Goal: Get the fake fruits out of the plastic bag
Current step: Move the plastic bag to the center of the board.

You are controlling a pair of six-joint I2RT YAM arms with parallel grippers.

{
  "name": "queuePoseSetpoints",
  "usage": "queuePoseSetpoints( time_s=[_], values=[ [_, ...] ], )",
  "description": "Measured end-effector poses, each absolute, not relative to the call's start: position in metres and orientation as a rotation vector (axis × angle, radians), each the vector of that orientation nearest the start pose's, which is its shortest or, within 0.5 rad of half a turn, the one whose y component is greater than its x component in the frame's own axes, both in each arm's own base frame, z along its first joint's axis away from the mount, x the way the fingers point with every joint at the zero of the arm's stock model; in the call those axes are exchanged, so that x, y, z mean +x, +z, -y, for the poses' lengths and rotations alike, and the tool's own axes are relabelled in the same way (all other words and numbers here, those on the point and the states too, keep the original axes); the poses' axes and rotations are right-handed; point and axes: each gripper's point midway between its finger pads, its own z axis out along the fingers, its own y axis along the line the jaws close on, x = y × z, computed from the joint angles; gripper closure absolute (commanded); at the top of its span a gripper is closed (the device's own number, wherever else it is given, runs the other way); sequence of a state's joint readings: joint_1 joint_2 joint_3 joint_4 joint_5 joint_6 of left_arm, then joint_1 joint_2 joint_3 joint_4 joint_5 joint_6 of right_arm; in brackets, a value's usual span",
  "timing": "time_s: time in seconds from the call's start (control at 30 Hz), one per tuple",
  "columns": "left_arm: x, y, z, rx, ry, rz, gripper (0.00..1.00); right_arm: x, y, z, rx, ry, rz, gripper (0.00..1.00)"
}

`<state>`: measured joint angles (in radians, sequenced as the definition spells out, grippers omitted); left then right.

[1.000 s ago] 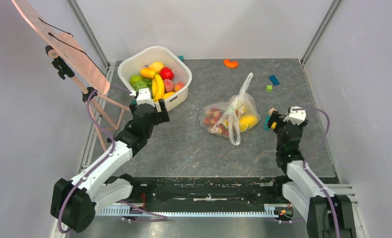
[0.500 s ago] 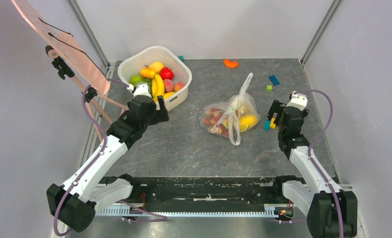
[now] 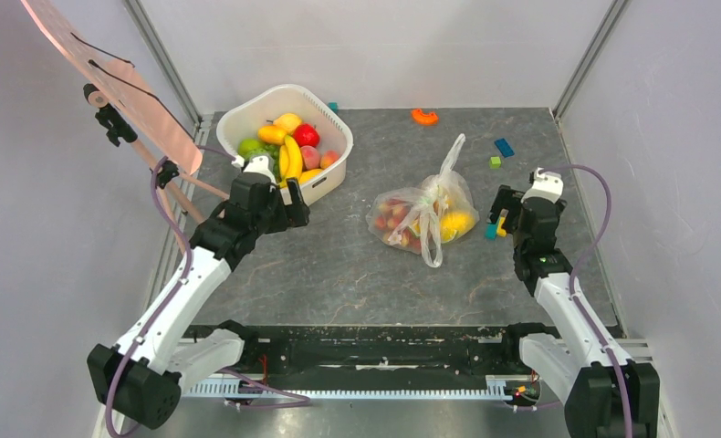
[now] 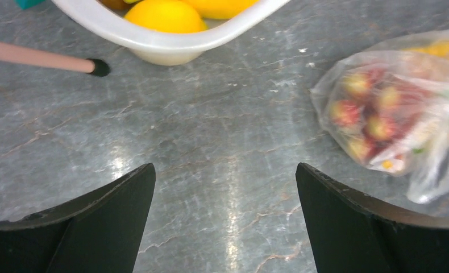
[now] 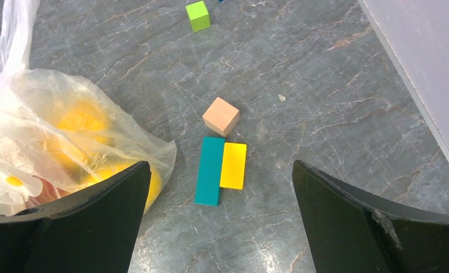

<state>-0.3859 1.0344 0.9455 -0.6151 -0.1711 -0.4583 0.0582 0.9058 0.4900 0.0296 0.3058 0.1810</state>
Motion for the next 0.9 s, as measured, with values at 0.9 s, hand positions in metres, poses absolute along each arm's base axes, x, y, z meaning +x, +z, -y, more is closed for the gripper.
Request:
queuePoseSetpoints(
  time_s=[0.9],
  values=[
    [0.302, 0.228, 0.257, 0.033, -0.931, -2.1, 0.0, 0.358, 0.135, -0.09, -0.005, 0.551, -1.99, 0.1]
  ],
)
